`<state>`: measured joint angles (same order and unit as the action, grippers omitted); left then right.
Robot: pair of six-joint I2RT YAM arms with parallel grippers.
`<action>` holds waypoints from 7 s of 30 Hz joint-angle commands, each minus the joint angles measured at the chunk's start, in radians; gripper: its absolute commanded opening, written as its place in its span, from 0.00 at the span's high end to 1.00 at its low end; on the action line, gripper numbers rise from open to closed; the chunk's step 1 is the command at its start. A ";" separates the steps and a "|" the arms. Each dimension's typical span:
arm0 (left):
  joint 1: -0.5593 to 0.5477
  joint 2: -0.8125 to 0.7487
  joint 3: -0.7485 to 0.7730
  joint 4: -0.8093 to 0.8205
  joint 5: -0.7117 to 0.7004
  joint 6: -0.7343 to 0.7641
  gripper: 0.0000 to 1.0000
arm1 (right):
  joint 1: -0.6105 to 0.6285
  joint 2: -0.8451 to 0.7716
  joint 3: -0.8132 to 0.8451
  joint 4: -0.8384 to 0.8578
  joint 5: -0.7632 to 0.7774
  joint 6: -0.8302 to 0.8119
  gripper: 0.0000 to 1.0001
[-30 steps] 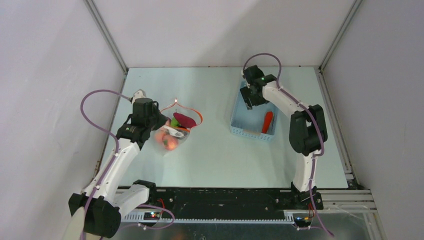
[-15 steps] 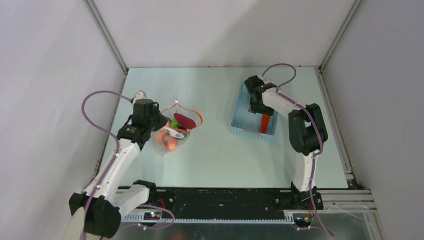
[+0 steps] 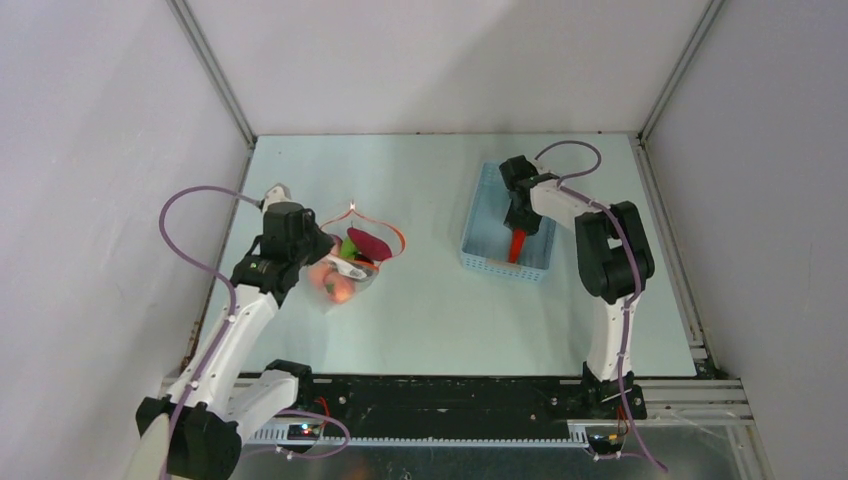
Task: Place the food in the zip-top bag and seal the zipper
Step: Pick up the fake vegetable from the bin, then place the fake vegetable in the zipper food storage bag, then adjust the zipper food storage bag at the center of the board.
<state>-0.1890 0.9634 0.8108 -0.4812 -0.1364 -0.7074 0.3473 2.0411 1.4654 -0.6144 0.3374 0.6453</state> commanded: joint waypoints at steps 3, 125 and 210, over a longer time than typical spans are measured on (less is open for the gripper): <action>0.009 -0.042 -0.010 0.034 0.029 0.000 1.00 | 0.032 -0.167 -0.071 0.112 0.029 -0.085 1.00; -0.411 -0.134 -0.160 0.461 0.149 -0.317 0.79 | 0.497 -0.344 0.176 0.041 -0.779 -0.693 1.00; 0.009 0.031 -0.229 0.743 1.182 0.607 0.99 | 0.349 0.018 0.710 -0.837 -1.290 -1.728 1.00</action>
<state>-0.1440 1.0740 0.5743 0.2863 1.0946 -0.1238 0.7128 2.0666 2.1269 -1.4311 -0.9482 -1.0679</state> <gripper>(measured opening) 0.055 0.010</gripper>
